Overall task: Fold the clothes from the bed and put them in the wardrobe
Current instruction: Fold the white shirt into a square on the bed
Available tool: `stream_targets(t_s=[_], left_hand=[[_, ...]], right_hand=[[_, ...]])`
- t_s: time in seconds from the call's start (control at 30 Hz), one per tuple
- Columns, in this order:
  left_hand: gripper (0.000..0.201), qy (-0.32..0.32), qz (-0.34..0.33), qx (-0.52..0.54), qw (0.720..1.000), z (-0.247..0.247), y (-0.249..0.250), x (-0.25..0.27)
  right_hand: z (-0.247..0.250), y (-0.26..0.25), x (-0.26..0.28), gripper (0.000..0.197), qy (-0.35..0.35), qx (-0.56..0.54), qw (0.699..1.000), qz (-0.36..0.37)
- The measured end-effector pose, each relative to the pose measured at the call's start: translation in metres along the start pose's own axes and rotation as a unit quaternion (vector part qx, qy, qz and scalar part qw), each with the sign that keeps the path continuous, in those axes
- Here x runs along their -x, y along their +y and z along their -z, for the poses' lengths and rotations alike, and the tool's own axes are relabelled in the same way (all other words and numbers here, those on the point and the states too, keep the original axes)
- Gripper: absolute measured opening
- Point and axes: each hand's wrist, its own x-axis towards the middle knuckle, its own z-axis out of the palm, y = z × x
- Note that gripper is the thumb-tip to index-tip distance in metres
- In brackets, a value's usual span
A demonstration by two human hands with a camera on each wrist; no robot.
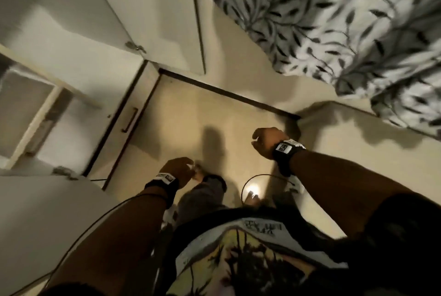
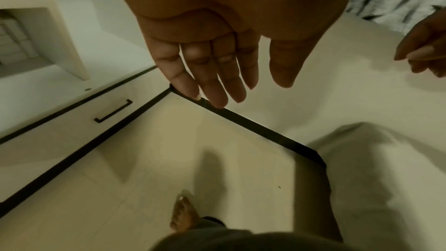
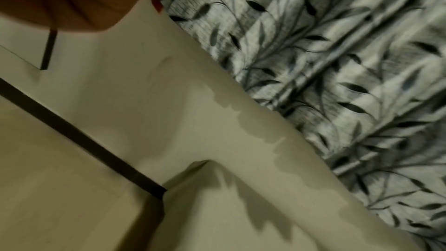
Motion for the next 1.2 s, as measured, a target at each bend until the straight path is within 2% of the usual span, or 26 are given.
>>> stream_targets(t_s=[0.03, 0.13, 0.17, 0.23, 0.33, 0.4, 0.47, 0.63, 0.7, 0.77, 0.83, 0.9, 1.03, 1.1, 1.2], left_hand=[[0.043, -0.007, -0.013, -0.008, 1.0, -0.01, 0.008, 0.009], [0.061, -0.053, -0.132, -0.074, 0.987, -0.041, 0.037, 0.037], [0.061, -0.065, -0.159, -0.087, 0.981, -0.052, 0.042, 0.044], [0.048, -0.073, -0.178, -0.09, 0.977, -0.068, 0.047, 0.052], [0.034, -0.109, -0.209, -0.121, 0.964, -0.099, 0.048, 0.062], [0.034, -0.128, -0.225, -0.148, 0.954, -0.116, 0.046, 0.066], [0.034, -0.149, -0.266, -0.196, 0.932, -0.137, 0.043, 0.078], [0.034, -0.195, -0.31, -0.293, 0.883, -0.19, 0.054, 0.128], [0.035, -0.209, -0.325, -0.329, 0.862, -0.216, 0.067, 0.148], [0.037, -0.227, -0.351, -0.379, 0.826, -0.246, 0.087, 0.17], [0.039, -0.232, -0.379, -0.414, 0.794, -0.279, 0.111, 0.194], [0.04, -0.237, -0.4, -0.426, 0.776, -0.313, 0.132, 0.218], [0.041, -0.24, -0.451, -0.467, 0.721, -0.401, 0.179, 0.273], [0.041, -0.242, -0.457, -0.477, 0.711, -0.448, 0.204, 0.303], [0.04, -0.242, -0.466, -0.479, 0.704, -0.509, 0.239, 0.352]], right_hand=[[-0.008, 0.016, 0.026, 0.03, 0.013, -0.003, 1.0, -0.004], [-0.032, 0.066, 0.109, 0.026, 0.063, -0.014, 0.996, -0.056], [-0.045, 0.083, 0.138, 0.025, 0.086, -0.035, 0.992, -0.089], [-0.067, 0.106, 0.181, 0.024, 0.129, -0.065, 0.979, -0.143], [-0.121, 0.122, 0.261, 0.024, 0.175, -0.13, 0.941, -0.259], [-0.16, 0.117, 0.313, 0.023, 0.197, -0.168, 0.91, -0.323], [-0.204, 0.102, 0.373, 0.022, 0.208, -0.206, 0.882, -0.37], [-0.284, 0.064, 0.502, 0.025, 0.181, -0.231, 0.849, -0.439], [-0.313, 0.054, 0.547, 0.024, 0.209, -0.261, 0.811, -0.481], [-0.342, 0.045, 0.589, 0.022, 0.237, -0.298, 0.761, -0.525], [-0.37, 0.039, 0.625, 0.021, 0.247, -0.317, 0.728, -0.555], [-0.396, 0.036, 0.653, 0.02, 0.249, -0.33, 0.713, -0.567], [-0.452, 0.047, 0.716, 0.02, 0.27, -0.362, 0.67, -0.589], [-0.478, 0.062, 0.75, 0.02, 0.284, -0.374, 0.657, -0.59], [-0.509, 0.098, 0.803, 0.021, 0.27, -0.391, 0.656, -0.586]])
